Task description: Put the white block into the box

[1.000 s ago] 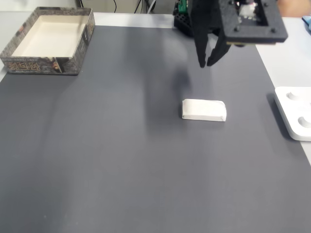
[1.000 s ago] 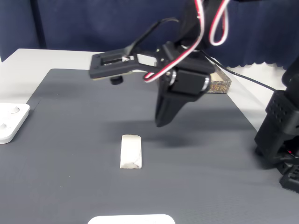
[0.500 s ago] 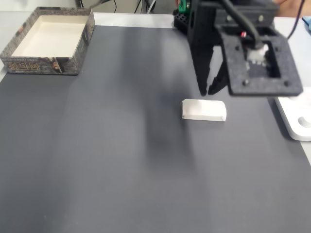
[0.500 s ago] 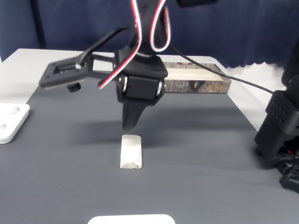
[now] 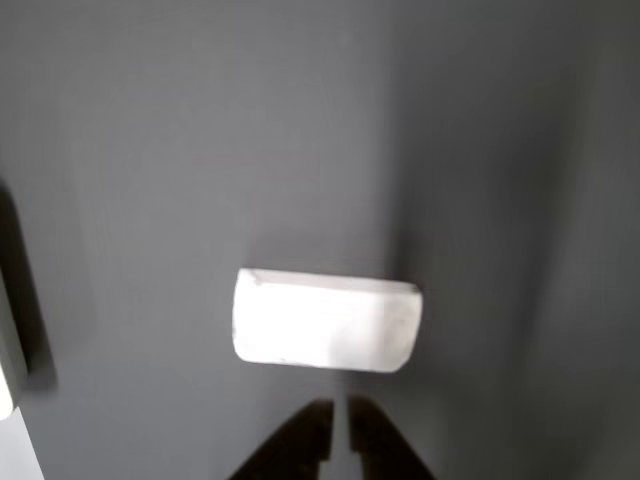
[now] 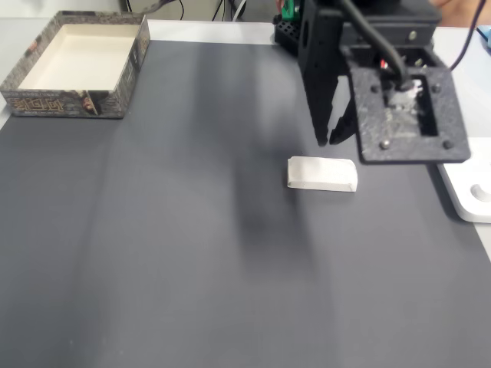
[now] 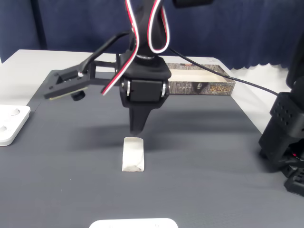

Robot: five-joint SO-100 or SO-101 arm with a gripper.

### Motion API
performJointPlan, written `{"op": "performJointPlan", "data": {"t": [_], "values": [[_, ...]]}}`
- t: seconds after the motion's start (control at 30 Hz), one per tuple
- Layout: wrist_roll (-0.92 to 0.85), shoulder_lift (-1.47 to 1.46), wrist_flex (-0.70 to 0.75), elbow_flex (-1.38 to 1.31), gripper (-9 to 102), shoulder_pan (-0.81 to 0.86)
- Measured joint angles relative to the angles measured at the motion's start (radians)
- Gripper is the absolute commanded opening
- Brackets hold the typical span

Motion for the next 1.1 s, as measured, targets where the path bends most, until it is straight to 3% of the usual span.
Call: {"op": "performJointPlan", "data": {"t": [0.4,0.53,0.7,0.97,1.1], "values": [[0.012,-0.006,0.0,0.0,-2,-0.026],[0.097,-0.006,0.014,0.0,-2,-0.026],[0.367,-0.006,0.029,-0.008,-2,-0.026],[0.983,-0.006,0.029,-0.012,-2,0.0],[1.121,-0.006,0.044,-0.012,-2,0.0]]}}
